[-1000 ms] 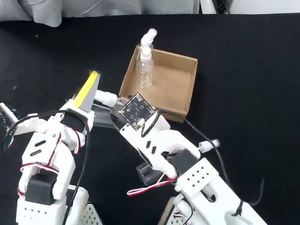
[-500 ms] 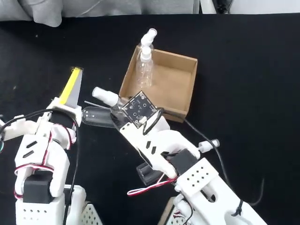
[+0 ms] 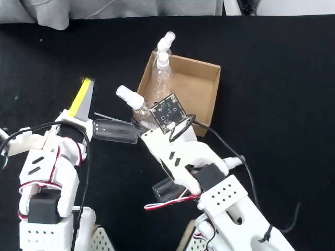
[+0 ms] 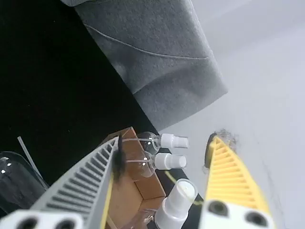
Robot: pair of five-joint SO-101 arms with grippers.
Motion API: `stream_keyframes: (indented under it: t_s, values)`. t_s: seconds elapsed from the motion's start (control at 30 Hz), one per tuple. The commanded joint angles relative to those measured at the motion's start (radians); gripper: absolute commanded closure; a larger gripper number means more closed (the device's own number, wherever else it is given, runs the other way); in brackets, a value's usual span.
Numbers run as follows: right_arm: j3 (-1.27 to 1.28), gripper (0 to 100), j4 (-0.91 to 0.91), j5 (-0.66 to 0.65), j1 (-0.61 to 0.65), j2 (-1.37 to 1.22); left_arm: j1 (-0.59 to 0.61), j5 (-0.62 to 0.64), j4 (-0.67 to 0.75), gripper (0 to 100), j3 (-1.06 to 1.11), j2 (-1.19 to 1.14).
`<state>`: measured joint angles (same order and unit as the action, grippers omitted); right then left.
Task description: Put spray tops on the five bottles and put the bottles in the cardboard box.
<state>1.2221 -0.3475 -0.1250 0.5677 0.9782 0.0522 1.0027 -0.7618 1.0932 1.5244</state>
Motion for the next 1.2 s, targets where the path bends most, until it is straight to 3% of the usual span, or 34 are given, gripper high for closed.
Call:
stream_keyframes:
  t_s: [0.0, 0.3, 0.67, 0.87, 1.17]
  values:
    - [-0.053, 94.5, 0.028, 0.006, -0.018, 0.079, 0.012, 0.000, 0.020, 73, -0.005, 0.012]
    - [0.024, 94.6, 0.025, 0.003, -0.017, 0.275, 0.002, -0.002, 0.028, 73, 0.030, 0.012]
    - [0.059, 94.6, 0.023, -0.008, 0.075, 0.285, -0.002, -0.048, 0.028, 73, 0.028, 0.012]
    - [0.076, 94.6, 0.025, -0.077, 0.106, 0.285, -0.073, -0.060, 0.028, 73, 0.024, 0.012]
    - [0.081, 94.6, 0.025, -0.077, 0.123, 0.283, -0.163, -0.190, 0.020, 73, 0.022, 0.012]
